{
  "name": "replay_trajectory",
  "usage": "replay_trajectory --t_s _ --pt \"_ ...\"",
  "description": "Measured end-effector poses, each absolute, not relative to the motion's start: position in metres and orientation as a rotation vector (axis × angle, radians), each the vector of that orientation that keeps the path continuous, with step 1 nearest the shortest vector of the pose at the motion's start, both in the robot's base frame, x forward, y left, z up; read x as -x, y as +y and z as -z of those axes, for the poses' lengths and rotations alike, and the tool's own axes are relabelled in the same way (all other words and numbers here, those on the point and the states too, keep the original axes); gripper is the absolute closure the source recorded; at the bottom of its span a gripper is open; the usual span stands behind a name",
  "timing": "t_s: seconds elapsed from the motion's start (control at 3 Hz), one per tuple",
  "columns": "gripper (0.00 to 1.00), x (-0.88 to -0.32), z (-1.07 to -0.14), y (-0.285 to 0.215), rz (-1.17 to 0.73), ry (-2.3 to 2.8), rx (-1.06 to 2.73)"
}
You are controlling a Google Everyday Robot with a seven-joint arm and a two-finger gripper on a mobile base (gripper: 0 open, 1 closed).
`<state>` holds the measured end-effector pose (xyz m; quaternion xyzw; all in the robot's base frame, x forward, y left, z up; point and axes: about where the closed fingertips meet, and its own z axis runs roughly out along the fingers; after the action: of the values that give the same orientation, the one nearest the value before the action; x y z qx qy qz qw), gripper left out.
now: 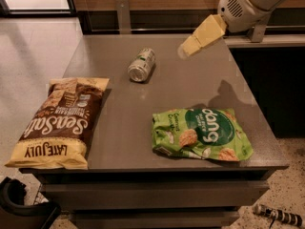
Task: Place 7up can upright
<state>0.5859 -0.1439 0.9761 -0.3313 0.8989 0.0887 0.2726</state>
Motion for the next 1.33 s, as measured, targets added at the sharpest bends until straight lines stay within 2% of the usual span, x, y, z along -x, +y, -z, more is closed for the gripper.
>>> replay_trajectory --t_s 0.67,1.33 --pt "0.00 -0.626 -0.962 -0.112 -0.334 2.503 0.546" --pt "0.00 -0.636 -0.958 -0.120 -0.381 2.574 0.409"
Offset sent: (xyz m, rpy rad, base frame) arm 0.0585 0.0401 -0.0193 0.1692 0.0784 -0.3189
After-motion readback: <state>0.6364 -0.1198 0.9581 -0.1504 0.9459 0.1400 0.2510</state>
